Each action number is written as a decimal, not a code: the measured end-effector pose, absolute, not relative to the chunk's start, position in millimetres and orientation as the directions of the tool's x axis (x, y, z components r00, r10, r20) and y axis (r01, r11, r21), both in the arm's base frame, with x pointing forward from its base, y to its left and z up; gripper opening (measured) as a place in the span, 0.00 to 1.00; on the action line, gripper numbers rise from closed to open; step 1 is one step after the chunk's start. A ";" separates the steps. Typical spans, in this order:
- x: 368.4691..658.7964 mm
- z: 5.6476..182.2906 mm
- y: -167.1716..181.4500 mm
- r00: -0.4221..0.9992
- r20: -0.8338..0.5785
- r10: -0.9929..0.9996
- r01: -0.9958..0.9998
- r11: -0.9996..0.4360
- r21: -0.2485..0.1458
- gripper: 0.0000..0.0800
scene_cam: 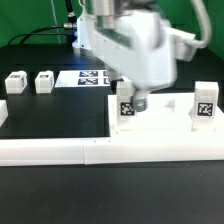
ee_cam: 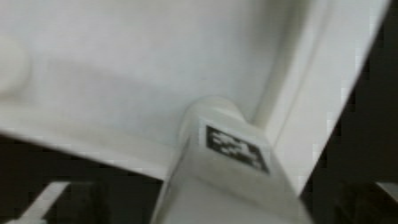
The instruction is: Assemble square table
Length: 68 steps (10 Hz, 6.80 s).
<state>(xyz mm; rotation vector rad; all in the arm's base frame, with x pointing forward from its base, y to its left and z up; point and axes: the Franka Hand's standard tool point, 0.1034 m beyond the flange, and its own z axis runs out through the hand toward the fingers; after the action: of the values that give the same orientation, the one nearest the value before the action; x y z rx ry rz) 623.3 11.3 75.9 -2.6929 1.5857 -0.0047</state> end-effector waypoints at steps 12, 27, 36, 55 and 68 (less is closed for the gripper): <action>621.7 65.3 9.7 0.912 0.083 -0.403 -0.401 -0.915 -0.032 0.36; 623.3 65.3 18.8 0.343 -0.042 -0.938 -0.929 -0.332 -0.167 0.78; 621.9 64.1 6.5 0.972 0.116 -0.204 -0.194 -0.977 -0.093 0.81; 620.0 61.3 12.5 0.516 0.000 -0.857 -0.848 -0.510 -0.145 0.76; 622.4 61.5 5.2 0.793 0.052 -0.607 -0.599 -0.792 -0.120 0.36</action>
Offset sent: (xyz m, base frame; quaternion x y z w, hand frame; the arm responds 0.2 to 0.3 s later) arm 0.0000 0.0000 0.0000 0.0000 0.0000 -0.1938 0.9810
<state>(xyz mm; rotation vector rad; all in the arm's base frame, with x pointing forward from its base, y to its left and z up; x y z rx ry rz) 622.4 5.2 61.5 -2.8822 0.9724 -0.1338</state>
